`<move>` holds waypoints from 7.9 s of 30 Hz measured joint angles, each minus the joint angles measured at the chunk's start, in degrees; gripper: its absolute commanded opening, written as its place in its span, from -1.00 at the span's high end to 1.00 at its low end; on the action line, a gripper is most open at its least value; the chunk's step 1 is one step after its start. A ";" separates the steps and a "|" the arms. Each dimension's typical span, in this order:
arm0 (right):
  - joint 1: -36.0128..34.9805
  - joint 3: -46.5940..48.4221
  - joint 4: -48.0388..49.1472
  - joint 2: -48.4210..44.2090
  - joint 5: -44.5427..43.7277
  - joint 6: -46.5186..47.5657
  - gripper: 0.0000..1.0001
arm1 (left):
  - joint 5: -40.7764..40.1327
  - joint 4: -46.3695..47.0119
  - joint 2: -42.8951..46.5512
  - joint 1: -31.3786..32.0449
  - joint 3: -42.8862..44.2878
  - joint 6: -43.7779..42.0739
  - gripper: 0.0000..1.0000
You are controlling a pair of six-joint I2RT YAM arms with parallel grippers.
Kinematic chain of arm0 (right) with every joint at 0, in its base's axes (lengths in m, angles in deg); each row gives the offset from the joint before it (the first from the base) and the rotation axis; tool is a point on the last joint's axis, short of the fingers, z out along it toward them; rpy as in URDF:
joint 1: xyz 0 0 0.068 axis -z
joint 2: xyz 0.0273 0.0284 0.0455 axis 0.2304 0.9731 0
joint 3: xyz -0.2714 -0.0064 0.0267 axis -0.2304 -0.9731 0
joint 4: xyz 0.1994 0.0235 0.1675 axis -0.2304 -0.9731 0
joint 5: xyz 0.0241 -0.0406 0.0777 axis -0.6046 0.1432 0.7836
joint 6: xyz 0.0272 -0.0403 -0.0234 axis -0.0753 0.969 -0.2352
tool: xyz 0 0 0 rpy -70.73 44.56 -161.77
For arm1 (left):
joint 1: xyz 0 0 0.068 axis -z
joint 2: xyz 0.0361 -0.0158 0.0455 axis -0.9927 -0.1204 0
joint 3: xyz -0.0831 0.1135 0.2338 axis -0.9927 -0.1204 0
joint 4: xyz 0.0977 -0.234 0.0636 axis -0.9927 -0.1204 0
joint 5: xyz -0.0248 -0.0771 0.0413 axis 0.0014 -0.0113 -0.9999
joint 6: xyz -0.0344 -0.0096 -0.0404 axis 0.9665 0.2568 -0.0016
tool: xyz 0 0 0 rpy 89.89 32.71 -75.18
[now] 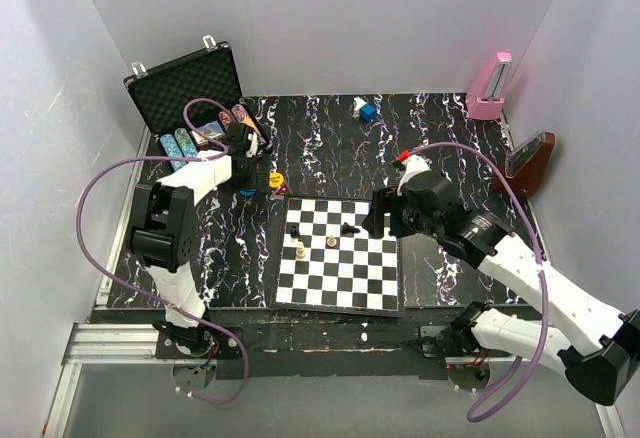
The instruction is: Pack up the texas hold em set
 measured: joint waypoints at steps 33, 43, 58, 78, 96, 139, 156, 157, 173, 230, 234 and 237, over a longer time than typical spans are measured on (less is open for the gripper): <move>0.00 -0.98 3.15 2.58 0.09 -1.75 -0.59 | 3.61 0.35 -7.98 -3.26 5.77 -0.15 -0.26; 0.00 -0.98 3.23 2.62 0.07 -2.34 -0.59 | 3.98 0.39 -8.44 -3.78 5.92 -0.11 -0.20; 0.00 -0.98 3.23 2.62 0.02 -2.78 -0.59 | 3.80 -0.20 -9.05 -4.07 6.60 -0.74 -0.06; 0.00 -1.01 3.26 0.87 -0.63 -3.23 -0.58 | 1.86 0.98 -8.52 -2.62 5.75 -2.95 0.34; 0.00 -1.86 3.19 -0.94 -1.73 -3.72 -0.58 | 2.12 2.60 -3.65 -2.16 1.55 -2.86 0.35; 0.00 -0.50 2.34 1.73 -2.38 -4.02 -0.57 | 1.81 -2.49 -21.29 -16.28 33.62 -4.76 0.35; 0.00 0.87 1.84 4.02 -2.34 -3.56 -0.57 | -1.38 -4.28 -28.63 -18.34 43.25 -7.48 0.35; 0.00 0.87 1.79 4.07 -2.34 -3.54 -0.57 | -1.57 -4.44 -28.63 -18.36 43.28 -7.65 0.35; 0.00 1.16 1.49 4.17 -2.34 -3.39 -0.57 | -1.55 -5.33 -29.42 -19.47 45.20 -8.17 0.03; 0.00 -0.07 1.49 -0.87 -3.21 -4.31 -0.57 | 4.00 7.13 1.57 -2.64 8.20 -4.35 -0.95; 0.00 -0.76 1.64 -1.86 -3.21 -4.50 -0.57 | 4.35 5.73 0.55 0.59 5.44 -2.80 -0.87; 0.00 -1.27 1.53 -2.03 -3.19 -4.72 -0.57 | 4.55 5.66 -0.81 2.12 5.42 -1.70 -0.81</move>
